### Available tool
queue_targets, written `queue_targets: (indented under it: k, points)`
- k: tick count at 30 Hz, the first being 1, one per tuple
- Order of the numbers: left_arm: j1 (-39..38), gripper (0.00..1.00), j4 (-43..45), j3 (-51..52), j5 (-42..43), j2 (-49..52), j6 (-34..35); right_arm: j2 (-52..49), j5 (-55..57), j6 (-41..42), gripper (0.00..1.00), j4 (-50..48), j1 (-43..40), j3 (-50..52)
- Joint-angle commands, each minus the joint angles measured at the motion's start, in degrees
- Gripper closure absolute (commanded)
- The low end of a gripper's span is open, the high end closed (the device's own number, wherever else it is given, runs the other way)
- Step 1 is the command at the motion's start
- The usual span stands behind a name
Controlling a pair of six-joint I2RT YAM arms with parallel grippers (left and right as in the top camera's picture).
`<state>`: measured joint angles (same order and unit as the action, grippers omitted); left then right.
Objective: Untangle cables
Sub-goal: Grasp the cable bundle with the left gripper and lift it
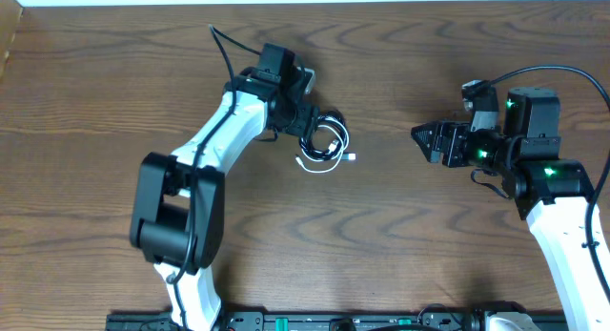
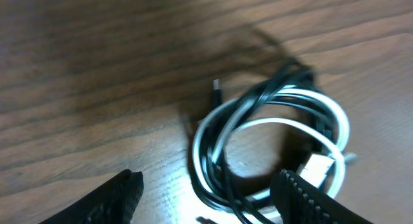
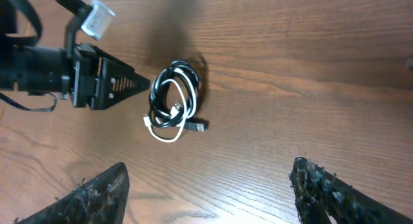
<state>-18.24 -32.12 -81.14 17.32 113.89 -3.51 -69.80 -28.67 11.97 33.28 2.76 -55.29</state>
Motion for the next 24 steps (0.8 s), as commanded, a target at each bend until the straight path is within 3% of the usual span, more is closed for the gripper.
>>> queue_targets:
  k: [1,8,16,19,24]
  points:
    - [-0.22,0.32,0.57,-0.61,-2.03,2.47,-1.2,0.04,1.33,0.09,0.24,0.39,0.46,-1.11]
    - [-0.87,0.32,4.35,-0.61,-1.97,4.52,-1.14,0.04,1.33,0.24,0.28,1.03,0.46,-1.11]
    - [-1.62,0.39,6.32,-0.31,-1.97,6.36,-1.14,0.04,1.33,1.55,0.3,1.57,0.46,-1.11]
    - [-1.86,0.43,6.69,0.48,-1.97,6.43,-1.14,0.04,1.31,2.84,0.29,0.81,0.46,-1.11]
    - [-2.05,0.6,6.91,0.74,-1.97,6.49,-1.11,0.04,1.31,2.84,0.32,0.87,0.85,-1.11]
